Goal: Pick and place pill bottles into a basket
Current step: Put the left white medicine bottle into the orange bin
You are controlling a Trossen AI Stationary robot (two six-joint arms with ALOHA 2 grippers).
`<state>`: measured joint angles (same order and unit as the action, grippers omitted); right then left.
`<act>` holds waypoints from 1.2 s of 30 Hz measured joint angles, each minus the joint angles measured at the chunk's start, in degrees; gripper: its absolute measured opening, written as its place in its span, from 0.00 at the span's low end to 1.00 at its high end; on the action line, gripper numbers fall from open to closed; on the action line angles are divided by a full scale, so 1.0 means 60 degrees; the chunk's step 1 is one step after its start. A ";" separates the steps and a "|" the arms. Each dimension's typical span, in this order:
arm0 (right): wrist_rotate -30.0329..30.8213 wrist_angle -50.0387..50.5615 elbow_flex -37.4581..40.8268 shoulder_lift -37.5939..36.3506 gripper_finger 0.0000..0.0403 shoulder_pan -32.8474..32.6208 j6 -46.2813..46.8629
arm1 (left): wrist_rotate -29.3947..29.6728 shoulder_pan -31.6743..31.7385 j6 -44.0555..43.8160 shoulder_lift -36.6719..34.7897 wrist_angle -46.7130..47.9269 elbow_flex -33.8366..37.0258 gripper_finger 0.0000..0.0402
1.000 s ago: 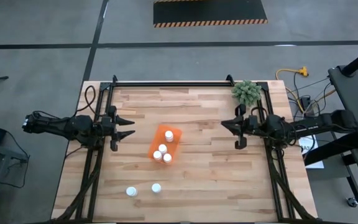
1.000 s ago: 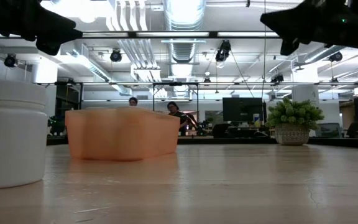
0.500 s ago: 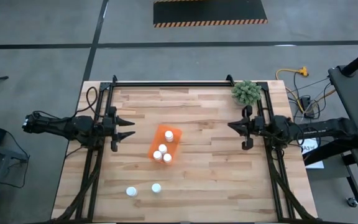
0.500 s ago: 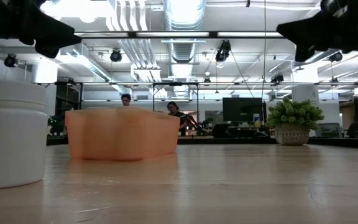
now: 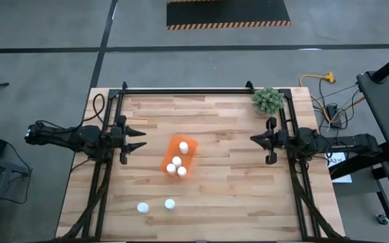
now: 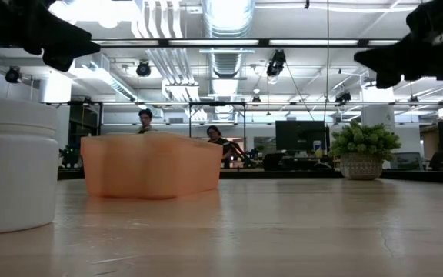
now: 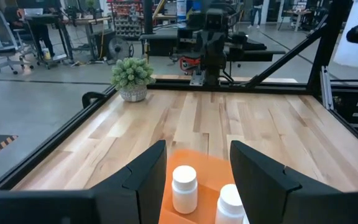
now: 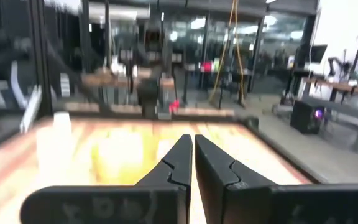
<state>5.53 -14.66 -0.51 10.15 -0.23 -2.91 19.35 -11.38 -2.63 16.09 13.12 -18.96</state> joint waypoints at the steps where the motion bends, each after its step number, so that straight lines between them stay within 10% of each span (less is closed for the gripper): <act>1: 0.0000 0.0396 0.0000 -0.0137 0.02 0.0000 -0.0041 | 0.0000 0.0000 -0.0002 0.0010 0.0018 0.0000 0.40; 36: 0.0326 0.2159 -0.0002 -0.0047 0.02 0.0004 -0.1273 | -0.1096 -0.0007 -0.1029 0.0694 0.0314 -0.0041 0.40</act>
<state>7.49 -1.70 -0.52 9.87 -0.21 -10.55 12.78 -11.42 -8.81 20.25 15.01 -19.21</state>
